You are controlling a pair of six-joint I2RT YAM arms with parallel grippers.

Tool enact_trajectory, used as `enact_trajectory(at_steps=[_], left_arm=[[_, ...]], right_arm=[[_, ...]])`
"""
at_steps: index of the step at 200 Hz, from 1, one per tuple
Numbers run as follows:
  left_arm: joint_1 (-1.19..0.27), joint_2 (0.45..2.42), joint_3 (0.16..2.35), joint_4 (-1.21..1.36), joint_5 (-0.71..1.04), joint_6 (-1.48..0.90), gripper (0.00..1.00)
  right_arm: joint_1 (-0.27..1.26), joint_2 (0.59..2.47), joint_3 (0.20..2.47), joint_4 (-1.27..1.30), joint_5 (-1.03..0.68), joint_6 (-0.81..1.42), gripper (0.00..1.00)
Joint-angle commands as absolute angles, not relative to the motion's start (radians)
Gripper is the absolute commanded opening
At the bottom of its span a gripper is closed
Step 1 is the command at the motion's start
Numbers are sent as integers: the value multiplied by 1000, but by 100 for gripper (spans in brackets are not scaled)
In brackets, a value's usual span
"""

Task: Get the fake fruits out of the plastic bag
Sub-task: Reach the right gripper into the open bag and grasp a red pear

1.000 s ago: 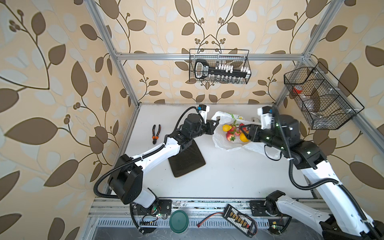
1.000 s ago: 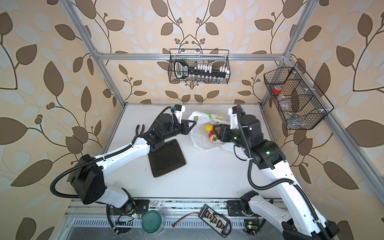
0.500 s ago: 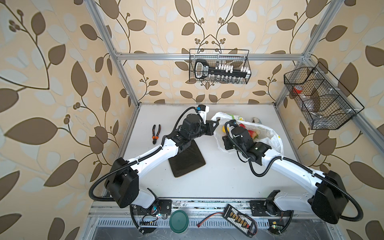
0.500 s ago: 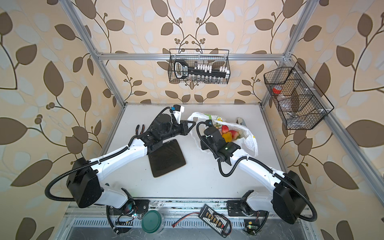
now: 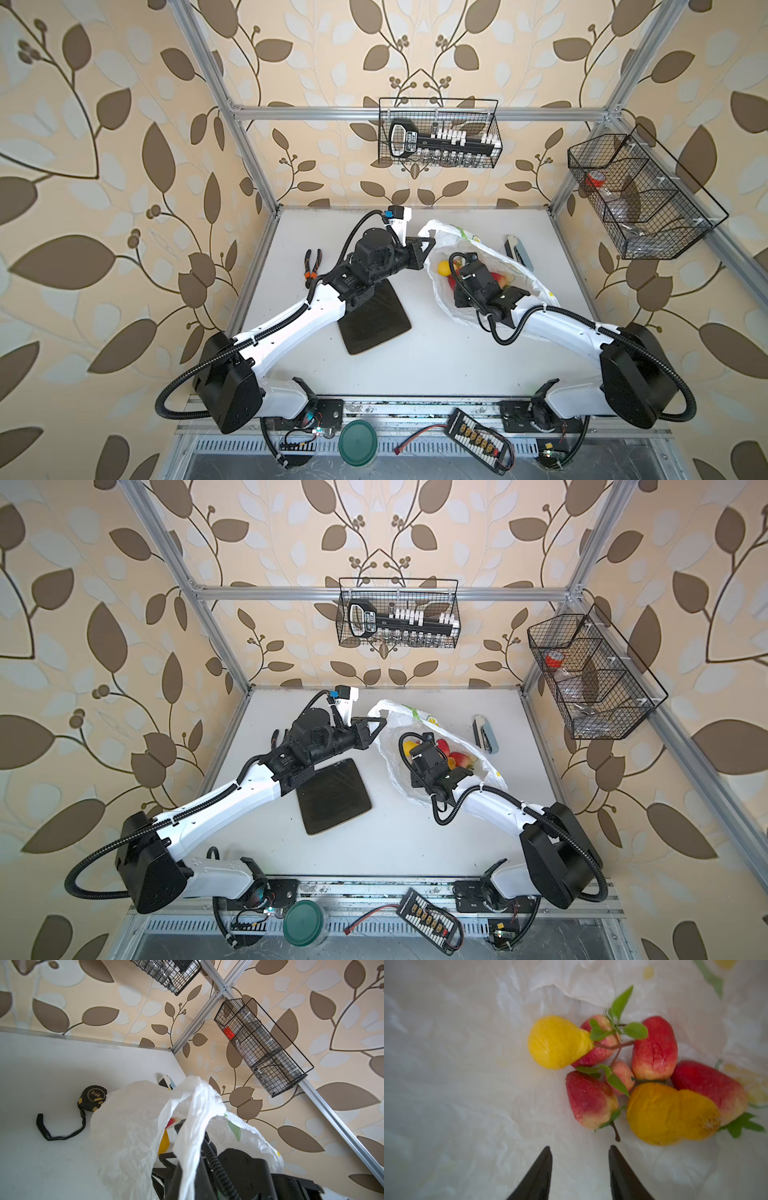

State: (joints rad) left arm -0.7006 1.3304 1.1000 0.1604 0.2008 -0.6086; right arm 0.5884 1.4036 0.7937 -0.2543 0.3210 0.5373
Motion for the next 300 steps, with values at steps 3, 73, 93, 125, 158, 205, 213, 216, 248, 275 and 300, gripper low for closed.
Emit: enact_trajectory(at_steps=[3, 73, 93, 125, 158, 205, 213, 216, 248, 275, 300], left_arm=[[-720, 1272, 1058, 156, 194, -584, 0], [-797, 1211, 953, 85, 249, -510, 0], [-807, 1194, 933, 78, 248, -517, 0], [-812, 1181, 928, 75, 236, -519, 0], [-811, 1184, 931, 75, 226, -524, 0], [-812, 1186, 930, 71, 182, -541, 0], [-812, 1187, 930, 69, 172, -542, 0], [-813, 1187, 930, 68, 168, -542, 0], [-811, 1192, 931, 62, 142, -549, 0], [-812, 1197, 932, 60, 132, -558, 0], [-812, 1193, 934, 47, 106, -567, 0]], right_arm=[[582, 1393, 767, -309, 313, 739, 54], [502, 1475, 812, -233, 276, 1040, 63], [498, 1527, 848, -206, 262, 1052, 65], [498, 1601, 880, -166, 255, 1038, 65], [497, 1660, 898, -127, 213, 978, 65], [498, 1681, 872, -82, 114, 925, 65], [499, 1677, 866, -76, 95, 924, 65], [498, 1678, 864, -72, 89, 924, 65], [498, 1675, 845, -55, 71, 864, 65], [499, 1706, 871, -83, 62, 837, 65], [506, 1723, 885, -95, 47, 810, 66]])
